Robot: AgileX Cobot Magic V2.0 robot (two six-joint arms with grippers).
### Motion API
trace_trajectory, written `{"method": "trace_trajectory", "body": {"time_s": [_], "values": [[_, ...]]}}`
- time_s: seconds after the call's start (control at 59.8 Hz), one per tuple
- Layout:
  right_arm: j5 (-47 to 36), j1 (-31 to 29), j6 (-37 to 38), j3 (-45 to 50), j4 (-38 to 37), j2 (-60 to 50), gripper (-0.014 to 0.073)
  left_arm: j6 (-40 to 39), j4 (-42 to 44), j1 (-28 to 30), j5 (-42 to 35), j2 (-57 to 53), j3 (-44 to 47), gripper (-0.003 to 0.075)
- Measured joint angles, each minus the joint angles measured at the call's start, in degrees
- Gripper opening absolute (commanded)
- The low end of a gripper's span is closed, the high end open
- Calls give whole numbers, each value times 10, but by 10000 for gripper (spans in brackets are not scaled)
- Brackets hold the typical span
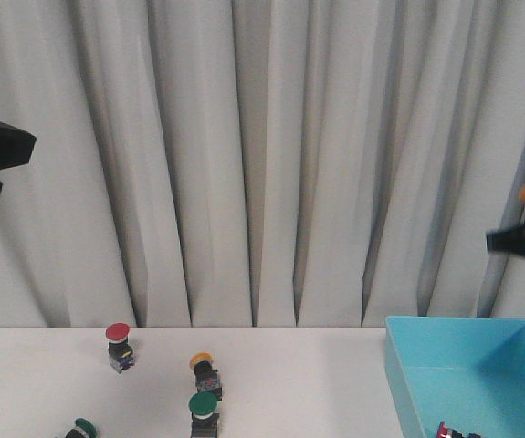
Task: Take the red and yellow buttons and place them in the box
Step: 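Lower the yellow button into the blue box and open right gripper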
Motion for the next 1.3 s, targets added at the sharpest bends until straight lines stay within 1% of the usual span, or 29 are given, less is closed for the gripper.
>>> {"method": "trace_trajectory", "body": {"time_s": [0.084,0.201,0.268,0.318,0.468,0.686,0.887,1.071,1.305], "values": [[25,-36,-75,0,89,49,-4,0,0,0,1,0,0,-7],[51,-61,-175,0,171,107,-4,0,0,0,10,0,0,-7],[65,-70,-203,0,201,142,-4,0,0,0,19,0,0,-7],[74,-74,-209,0,214,169,-4,0,0,0,26,0,0,-7],[88,-85,-213,0,217,231,-4,0,0,0,30,0,0,-7],[94,-84,-212,0,206,288,1,0,0,0,30,0,0,-7],[96,-84,-212,0,189,322,43,0,0,0,39,0,0,-7],[85,-84,-213,-2,182,328,139,0,0,0,49,0,0,-7],[81,-84,-213,-3,182,328,330,0,-9,0,51,0,0,-6]]}}
